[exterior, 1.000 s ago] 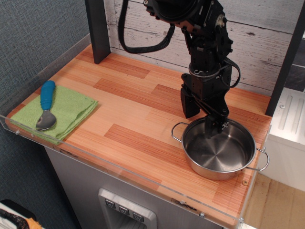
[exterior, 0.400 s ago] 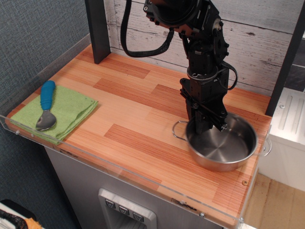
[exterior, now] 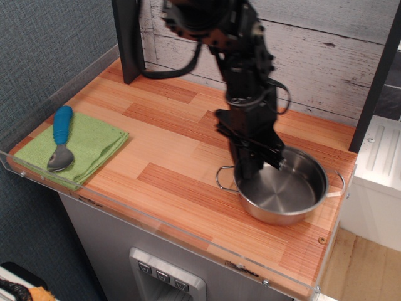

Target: Pick up the pot and place it at the back of the table in the middle

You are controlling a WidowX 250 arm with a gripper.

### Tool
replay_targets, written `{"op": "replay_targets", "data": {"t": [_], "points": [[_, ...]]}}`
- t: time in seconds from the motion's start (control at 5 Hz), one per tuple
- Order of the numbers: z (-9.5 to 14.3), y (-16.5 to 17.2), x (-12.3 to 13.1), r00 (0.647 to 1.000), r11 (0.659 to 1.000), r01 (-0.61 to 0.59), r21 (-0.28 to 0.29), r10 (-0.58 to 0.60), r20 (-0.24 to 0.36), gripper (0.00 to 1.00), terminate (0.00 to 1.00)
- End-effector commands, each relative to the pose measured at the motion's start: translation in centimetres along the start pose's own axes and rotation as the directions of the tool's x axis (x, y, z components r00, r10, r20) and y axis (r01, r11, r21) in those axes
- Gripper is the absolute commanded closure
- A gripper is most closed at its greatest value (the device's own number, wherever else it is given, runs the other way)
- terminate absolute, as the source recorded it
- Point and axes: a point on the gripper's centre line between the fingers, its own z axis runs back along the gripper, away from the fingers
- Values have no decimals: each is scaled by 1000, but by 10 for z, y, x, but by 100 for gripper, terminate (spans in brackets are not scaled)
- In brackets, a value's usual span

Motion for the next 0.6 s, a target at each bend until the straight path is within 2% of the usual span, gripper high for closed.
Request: {"op": "replay_targets", "data": {"t": [0.0, 0.2, 0.4], "points": [[49, 16, -18, 924, 931, -364, 21, 358, 134, 100, 0], [60, 33, -28, 805, 817, -574, 55, 551, 219, 100, 0], [62, 52, -27, 645, 653, -754, 69, 717, 264, 100, 0]]}}
